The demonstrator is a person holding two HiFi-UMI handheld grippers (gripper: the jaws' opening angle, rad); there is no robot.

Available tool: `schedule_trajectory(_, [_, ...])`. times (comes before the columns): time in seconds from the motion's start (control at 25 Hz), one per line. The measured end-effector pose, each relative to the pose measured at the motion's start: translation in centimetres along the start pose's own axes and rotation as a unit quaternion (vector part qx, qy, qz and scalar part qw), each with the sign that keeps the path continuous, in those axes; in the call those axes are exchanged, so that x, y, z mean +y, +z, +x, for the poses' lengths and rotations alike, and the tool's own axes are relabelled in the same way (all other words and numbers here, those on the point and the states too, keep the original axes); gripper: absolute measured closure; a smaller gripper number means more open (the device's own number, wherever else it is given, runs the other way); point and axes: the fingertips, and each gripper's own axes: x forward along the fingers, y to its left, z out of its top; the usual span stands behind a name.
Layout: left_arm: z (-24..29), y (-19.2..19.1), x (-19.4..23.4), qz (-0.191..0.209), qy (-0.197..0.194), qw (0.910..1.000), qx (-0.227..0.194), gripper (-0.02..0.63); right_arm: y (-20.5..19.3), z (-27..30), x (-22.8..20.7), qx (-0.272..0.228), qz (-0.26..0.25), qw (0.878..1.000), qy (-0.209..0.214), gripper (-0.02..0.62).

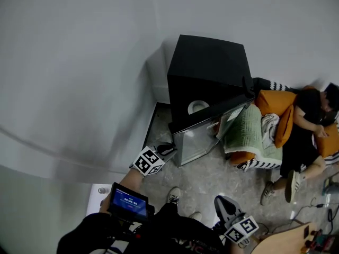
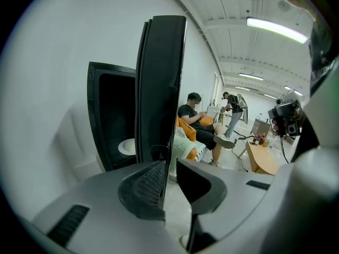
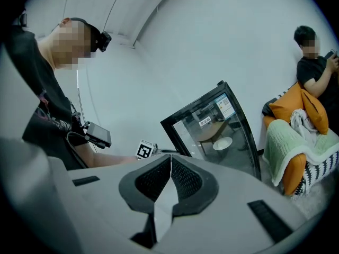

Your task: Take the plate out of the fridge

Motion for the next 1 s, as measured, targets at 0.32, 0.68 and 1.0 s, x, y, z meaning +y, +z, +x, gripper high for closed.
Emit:
schedule_trajectory(0.32, [0.2, 0.0, -4.0, 0.025, 0.072, 0.997, -0.009, 0.548, -0.6, -2.8, 0.6, -0.007, -0.003, 1.0, 0.008, 0.591])
schedule_trajectory(0.68, [1.4, -0.6, -9.7, 0.014, 0.101, 0.9947, -0.015, 0.548, -1.6, -7.0, 0.5, -0.021, -0.006, 1.0, 0.008, 0.592])
schedule_trajectory(1.0, [3.2, 0.1, -15.9, 0.037, 0.086, 0.9954, -0.02, 0.546, -2.2, -11.6, 0.2, -0.035, -0.014, 0.999, -0.005, 0.591])
